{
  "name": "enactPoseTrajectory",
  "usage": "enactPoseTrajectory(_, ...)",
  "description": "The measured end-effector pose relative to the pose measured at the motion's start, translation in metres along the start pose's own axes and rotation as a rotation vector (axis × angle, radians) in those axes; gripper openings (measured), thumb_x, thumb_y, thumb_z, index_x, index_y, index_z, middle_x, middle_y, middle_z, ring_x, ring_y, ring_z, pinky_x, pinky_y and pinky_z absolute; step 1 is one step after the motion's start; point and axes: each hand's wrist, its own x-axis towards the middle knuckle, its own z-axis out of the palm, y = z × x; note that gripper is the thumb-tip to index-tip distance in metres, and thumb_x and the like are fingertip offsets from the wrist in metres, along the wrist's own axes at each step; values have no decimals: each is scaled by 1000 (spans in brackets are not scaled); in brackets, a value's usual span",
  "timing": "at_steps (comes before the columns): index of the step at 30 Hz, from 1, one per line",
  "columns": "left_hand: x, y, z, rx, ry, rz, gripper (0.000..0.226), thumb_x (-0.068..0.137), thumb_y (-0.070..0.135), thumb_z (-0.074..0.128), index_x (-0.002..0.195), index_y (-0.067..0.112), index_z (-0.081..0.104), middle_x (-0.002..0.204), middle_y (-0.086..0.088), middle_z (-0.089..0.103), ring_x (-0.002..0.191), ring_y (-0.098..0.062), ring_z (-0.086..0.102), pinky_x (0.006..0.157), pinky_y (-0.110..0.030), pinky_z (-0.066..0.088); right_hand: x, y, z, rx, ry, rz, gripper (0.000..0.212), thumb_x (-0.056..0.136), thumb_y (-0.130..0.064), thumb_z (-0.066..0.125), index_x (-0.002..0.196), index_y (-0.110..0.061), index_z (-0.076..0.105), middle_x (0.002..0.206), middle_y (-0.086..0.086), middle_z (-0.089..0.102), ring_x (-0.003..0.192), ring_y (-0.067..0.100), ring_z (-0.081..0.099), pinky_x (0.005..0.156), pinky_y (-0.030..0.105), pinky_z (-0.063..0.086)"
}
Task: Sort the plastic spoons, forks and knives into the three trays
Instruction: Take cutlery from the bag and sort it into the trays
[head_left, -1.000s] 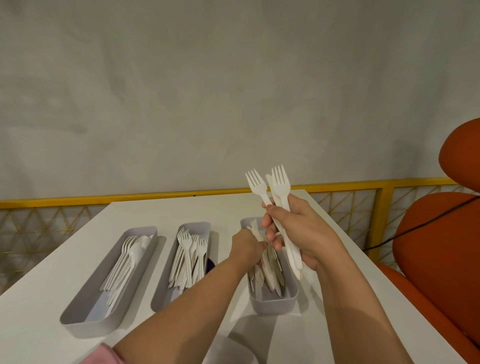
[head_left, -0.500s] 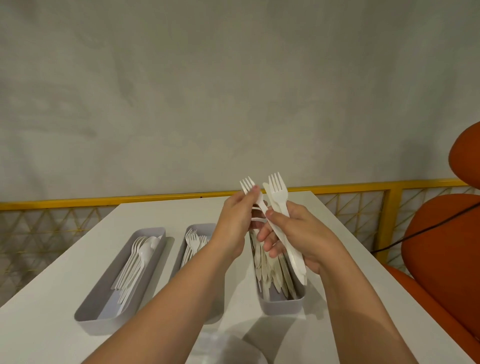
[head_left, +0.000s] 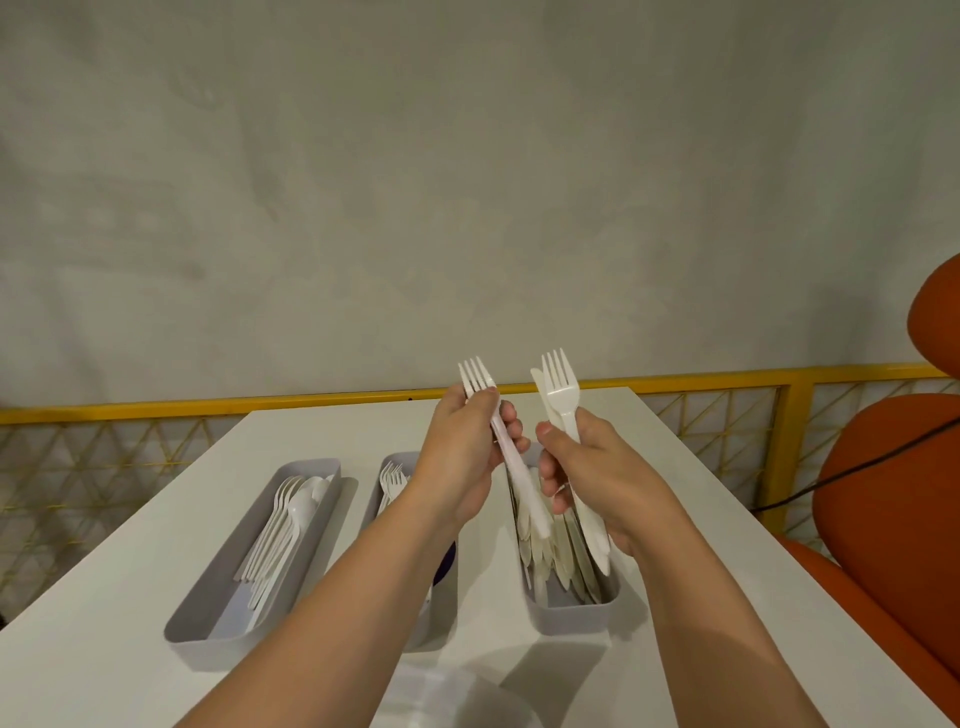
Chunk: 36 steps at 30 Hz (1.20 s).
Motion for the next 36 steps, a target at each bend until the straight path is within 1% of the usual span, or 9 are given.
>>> enactPoseTrajectory(2,-1,-1,1,37,-24,6,8,95,7,44,88,10,47,61,-2,44,49,-11,41,46,-22,40,0,1,1,-8,-23,-15,17,100,-23,39,85,-20,48,64,1,47,50,11,44,46,21,40)
enactPoseTrajectory(4,-4,-3,4,98,-44,-5,5,90,12,58,93,8,55,58,2,51,48,-9,43,43,-19,38,1,3,3,-49,-56,-50,15,100,-23,37,103,-20,52,64,-4,46,49,8,41,46,21,36)
enactPoseTrajectory(7,-5,-6,5,171,-59,-50,18,81,20,70,92,7,62,62,-1,58,51,-11,49,45,-20,36,5,8,7,-169,-109,-104,39,99,-21,36,138,-29,34,72,-13,44,54,1,40,50,18,33)
enactPoseTrajectory(9,-6,-6,4,175,-49,-63,14,81,18,70,87,7,62,60,-2,58,47,-10,50,43,-20,37,6,10,10,-215,-139,-104,46,98,-23,38,143,-30,27,75,-12,43,57,2,40,52,20,33)
enactPoseTrajectory(13,-6,-2,2,118,-22,-64,2,86,9,61,86,7,62,64,-6,62,41,-7,57,40,-14,42,4,9,12,-144,-131,-10,27,95,-25,47,120,-19,41,74,0,44,54,10,39,47,24,33)
enactPoseTrajectory(16,-3,-2,-2,121,-12,-55,12,89,11,59,97,4,63,73,-7,65,53,-10,61,45,-17,46,3,7,12,-37,-118,45,26,91,-38,53,110,-22,46,87,7,50,54,11,39,45,25,34)
enactPoseTrajectory(22,-1,-4,-7,106,-20,-2,7,90,7,57,92,7,64,65,1,56,44,-4,42,42,-17,38,3,1,13,231,-68,88,22,99,-31,35,110,-20,51,72,1,34,50,9,28,38,20,24)
enactPoseTrajectory(29,-2,2,-7,-47,-68,-8,8,90,3,56,87,7,63,56,7,58,43,-3,41,41,-14,36,0,-2,11,180,-36,37,26,100,-37,36,117,-28,53,74,-2,41,63,10,36,47,22,32)
enactPoseTrajectory(36,4,3,-12,-150,41,-42,16,96,11,49,84,6,58,61,-2,45,44,-6,43,45,-16,41,-4,-3,12,105,-7,-96,21,99,-28,42,100,-23,62,64,-7,45,55,5,43,51,19,36)
